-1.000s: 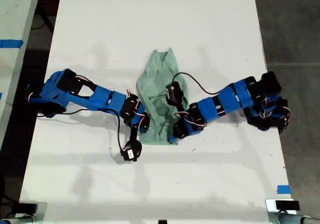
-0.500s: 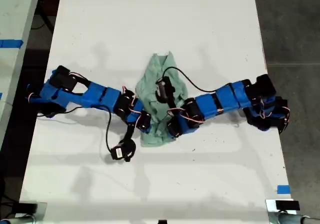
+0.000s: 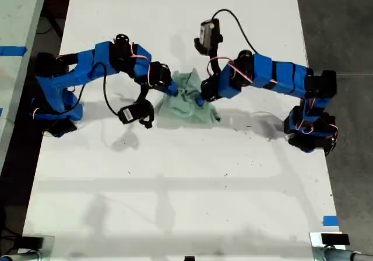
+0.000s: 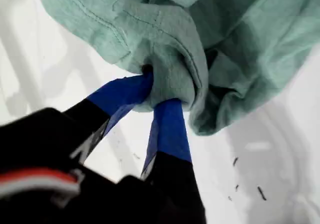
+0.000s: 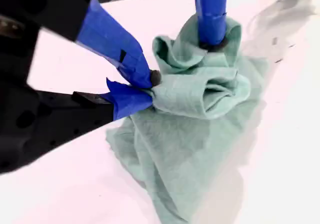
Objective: Fold t shirt
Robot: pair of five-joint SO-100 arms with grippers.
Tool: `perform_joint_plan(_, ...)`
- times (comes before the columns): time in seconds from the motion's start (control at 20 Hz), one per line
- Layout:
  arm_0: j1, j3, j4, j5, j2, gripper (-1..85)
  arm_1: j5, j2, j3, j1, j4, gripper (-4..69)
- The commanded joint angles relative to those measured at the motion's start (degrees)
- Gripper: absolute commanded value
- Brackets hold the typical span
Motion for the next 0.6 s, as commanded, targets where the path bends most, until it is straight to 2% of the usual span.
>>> perform_joint_plan(0.0, -10.1, 0.5, 0.6, 4.2, 3.9, -0.3, -6.6, 4.8, -0.3, 10.1, -0.2, 1.5)
perform_joint_plan(0.15, -18.9, 1.6, 0.6, 8.0, -0.3, 0.9, -12.4, 3.6, 4.7, 20.5, -4.9, 1.5)
perform_joint_plan(0.25, -22.4, 1.3, 0.6, 11.3, -6.5, 19.1, -14.2, -0.4, 9.4, 25.8, -8.8, 3.5)
perform_joint_plan(0.3, -24.0, 1.3, 0.8, 12.4, -10.2, 23.0, -14.2, -4.2, 9.9, 27.9, -8.8, 17.7)
perform_joint_plan(0.35, -25.6, 1.1, 1.6, 13.2, -14.2, 25.1, -14.2, -8.1, 9.2, 29.1, -7.5, 20.8)
perform_joint_plan(0.45, -28.1, 0.9, 3.9, 14.0, -19.1, 28.5, -14.1, -10.9, 8.7, 30.1, -5.4, 37.9)
perform_joint_plan(0.5, -28.5, 0.9, 4.4, 14.1, -18.9, 29.0, -14.8, -10.0, 8.5, 30.0, -4.7, 42.1)
perform_joint_plan(0.55, -28.5, 0.7, 4.9, 13.7, -17.1, 29.1, -15.3, -8.6, 7.6, 29.7, -3.6, 42.9)
